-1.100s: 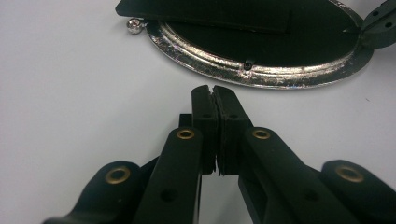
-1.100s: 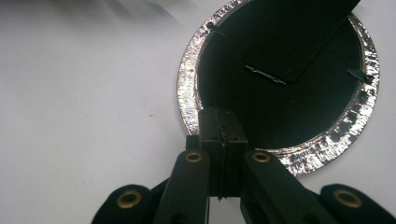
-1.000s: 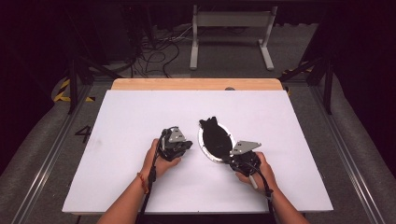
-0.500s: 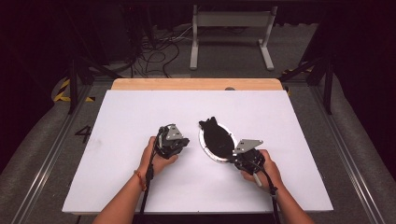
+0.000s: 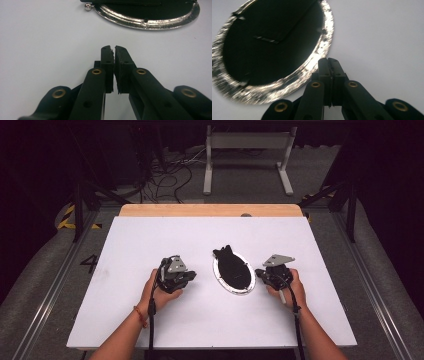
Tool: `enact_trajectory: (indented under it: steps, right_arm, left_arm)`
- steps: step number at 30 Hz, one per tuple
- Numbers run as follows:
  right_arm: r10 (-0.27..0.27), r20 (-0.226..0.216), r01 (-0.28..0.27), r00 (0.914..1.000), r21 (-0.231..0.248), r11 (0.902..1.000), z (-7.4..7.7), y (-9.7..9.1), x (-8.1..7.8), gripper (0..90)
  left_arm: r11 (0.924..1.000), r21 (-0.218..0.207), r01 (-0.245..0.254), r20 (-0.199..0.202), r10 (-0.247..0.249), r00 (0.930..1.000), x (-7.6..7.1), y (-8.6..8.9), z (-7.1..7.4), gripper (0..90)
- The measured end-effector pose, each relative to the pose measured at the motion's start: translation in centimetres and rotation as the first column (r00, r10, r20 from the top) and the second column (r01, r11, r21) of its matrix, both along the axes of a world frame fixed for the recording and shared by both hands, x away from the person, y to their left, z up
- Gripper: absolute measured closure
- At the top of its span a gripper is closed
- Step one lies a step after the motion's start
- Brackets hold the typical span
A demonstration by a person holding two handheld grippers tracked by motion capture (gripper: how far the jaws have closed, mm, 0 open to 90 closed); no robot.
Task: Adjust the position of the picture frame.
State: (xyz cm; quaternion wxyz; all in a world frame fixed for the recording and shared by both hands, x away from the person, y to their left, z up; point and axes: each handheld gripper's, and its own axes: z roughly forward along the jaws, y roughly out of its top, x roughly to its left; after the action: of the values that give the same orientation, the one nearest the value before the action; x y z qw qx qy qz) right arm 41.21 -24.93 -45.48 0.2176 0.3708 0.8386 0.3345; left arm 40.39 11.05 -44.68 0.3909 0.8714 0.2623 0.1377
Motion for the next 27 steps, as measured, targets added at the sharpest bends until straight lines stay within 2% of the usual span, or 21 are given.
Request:
enact_trajectory:
  steps: [2,3,5,7,9,12,13,14,15,17,19,21,23,25,27]
  right_arm:
    - [-0.029,-0.018,0.029,0.9994,0.035,0.9989,0.0,-0.1,1.2,90.0]
    - [-0.029,-0.018,0.029,0.9994,0.035,0.9989,0.0,-0.1,1.2,90.0]
    - [-0.058,-0.033,0.060,0.9978,0.072,0.9956,-0.1,-0.2,2.7,90.0]
    - [-0.060,-0.058,0.066,0.9965,0.106,0.9922,0.0,-0.1,3.9,90.0]
    - [-0.059,-0.061,0.065,0.9964,0.107,0.9921,-0.1,0.1,4.6,90.0]
    - [-0.062,-0.065,0.070,0.9960,0.120,0.9904,-0.1,0.4,5.5,90.0]
    - [-0.060,-0.052,0.066,0.9968,0.114,0.9913,-0.1,0.6,5.8,90.0]
    - [-0.056,-0.047,0.061,0.9974,0.131,0.9895,-0.3,0.9,6.4,90.0]
    - [-0.062,-0.065,0.072,0.9959,0.152,0.9858,-0.3,0.9,6.7,90.0]
    - [-0.055,-0.065,0.064,0.9963,0.143,0.9876,-0.2,1.2,7.3,90.0]
    - [-0.056,-0.082,0.068,0.9950,0.157,0.9852,-0.2,1.5,7.8,90.0]
    - [-0.062,-0.089,0.075,0.9941,0.151,0.9857,-0.1,1.9,8.1,90.0]
    - [-0.073,-0.087,0.087,0.9936,0.168,0.9820,-0.3,2.2,8.4,90.0]
    - [-0.074,-0.102,0.091,0.9921,0.180,0.9795,-0.2,2.3,8.8,90.0]
    - [-0.059,-0.122,0.080,0.9908,0.174,0.9816,-0.1,2.7,9.2,90.0]
  left_arm:
    - [0.9998,0.016,0.012,0.004,-0.012,0.9999,-0.6,0.4,-0.2,86.6]
    - [0.9998,0.016,0.012,0.004,-0.012,0.9999,-0.6,0.4,-0.2,87.1]
    - [0.9998,0.011,0.019,-0.015,-0.018,0.9997,-1.1,0.8,-0.4,87.1]
    - [0.9997,0.003,0.025,-0.021,-0.025,0.9995,-1.5,1.1,-0.3,87.8]
    - [0.9993,0.008,0.037,-0.002,-0.037,0.9993,-1.8,1.3,-0.3,87.8]
    - [0.9983,0.016,0.055,-0.012,-0.055,0.9984,-2.2,1.6,-0.6,87.6]
    - [0.9980,0.025,0.058,-0.017,-0.058,0.9982,-2.5,1.8,-0.8,87.5]
    - [0.9979,0.028,0.058,-0.026,-0.057,0.9980,-2.8,2.1,-1.3,87.3]
    - [0.9981,0.029,0.054,-0.030,-0.053,0.9981,-2.9,2.4,-1.5,87.3]
    - [0.9983,0.027,0.051,-0.036,-0.050,0.9981,-3.0,2.7,-1.7,87.3]
    - [0.9985,0.009,0.053,-0.032,-0.053,0.9981,-3.1,3.2,-1.7,87.3]
    - [0.9988,0.011,0.048,-0.013,-0.048,0.9988,-3.2,3.8,-1.5,86.5]
    - [0.9994,-0.027,0.023,-0.026,-0.024,0.9994,-3.2,4.6,-1.5,86.4]
    - [0.9995,-0.031,0.011,-0.016,-0.012,0.9998,-3.3,5.1,-1.4,86.7]
    - [0.9992,-0.040,0.004,-0.019,-0.004,0.9998,-3.4,5.4,-1.4,86.9]
